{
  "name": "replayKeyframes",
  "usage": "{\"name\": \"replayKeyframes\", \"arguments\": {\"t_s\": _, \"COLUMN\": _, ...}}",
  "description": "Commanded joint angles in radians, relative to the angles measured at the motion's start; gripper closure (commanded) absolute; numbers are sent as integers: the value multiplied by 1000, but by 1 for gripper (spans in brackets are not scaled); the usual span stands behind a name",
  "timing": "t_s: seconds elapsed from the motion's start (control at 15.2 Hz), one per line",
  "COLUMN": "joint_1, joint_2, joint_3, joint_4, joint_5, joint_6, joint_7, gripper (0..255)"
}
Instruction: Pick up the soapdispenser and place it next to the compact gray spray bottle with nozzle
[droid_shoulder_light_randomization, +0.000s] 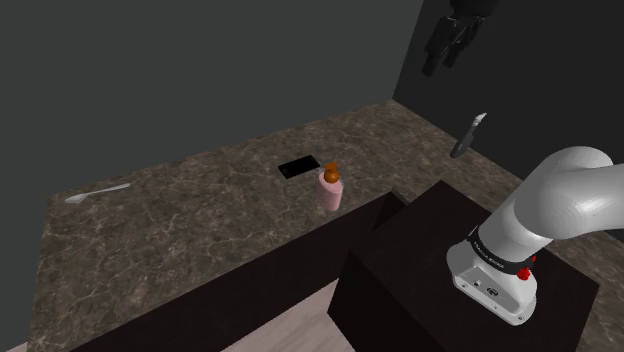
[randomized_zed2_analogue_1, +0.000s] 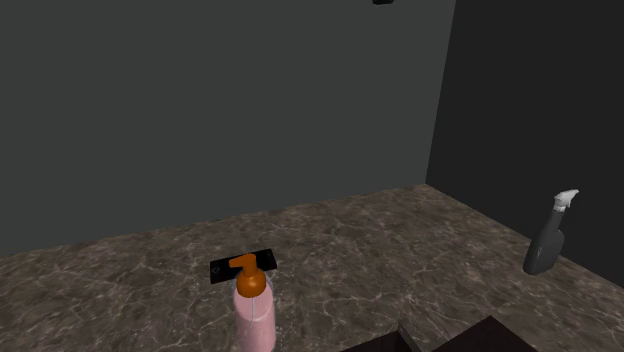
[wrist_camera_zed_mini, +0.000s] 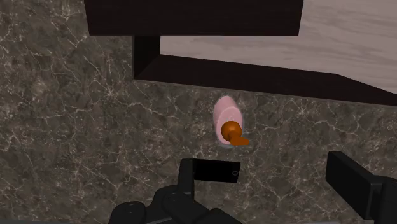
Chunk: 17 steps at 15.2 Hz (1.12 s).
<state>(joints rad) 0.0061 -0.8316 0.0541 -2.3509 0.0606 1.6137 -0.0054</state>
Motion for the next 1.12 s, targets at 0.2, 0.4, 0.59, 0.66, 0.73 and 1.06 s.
{"name": "replayKeyframes", "arguments": {"t_s": 0.2, "joint_1": 3, "joint_2": 28, "joint_3": 18, "joint_4": -76, "joint_5": 6, "joint_6": 96, "joint_7": 10, "gripper": 0}}
{"name": "replayKeyframes", "arguments": {"t_s": 0.4, "joint_1": 6, "joint_2": 70, "joint_3": 37, "joint_4": -143, "joint_5": 12, "joint_6": 196, "joint_7": 20, "gripper": 0}}
{"name": "replayKeyframes", "arguments": {"t_s": 0.59, "joint_1": 9, "joint_2": 126, "joint_3": 56, "joint_4": -199, "joint_5": 18, "joint_6": 300, "joint_7": 31, "gripper": 0}}
{"name": "replayKeyframes", "arguments": {"t_s": 0.66, "joint_1": 10, "joint_2": 148, "joint_3": 63, "joint_4": -215, "joint_5": 19, "joint_6": 335, "joint_7": 35, "gripper": 0}}
{"name": "replayKeyframes", "arguments": {"t_s": 0.73, "joint_1": 10, "joint_2": 172, "joint_3": 70, "joint_4": -230, "joint_5": 20, "joint_6": 371, "joint_7": 39, "gripper": 0}}
{"name": "replayKeyframes", "arguments": {"t_s": 1.06, "joint_1": 9, "joint_2": 316, "joint_3": 104, "joint_4": -283, "joint_5": 21, "joint_6": 554, "joint_7": 63, "gripper": 0}}
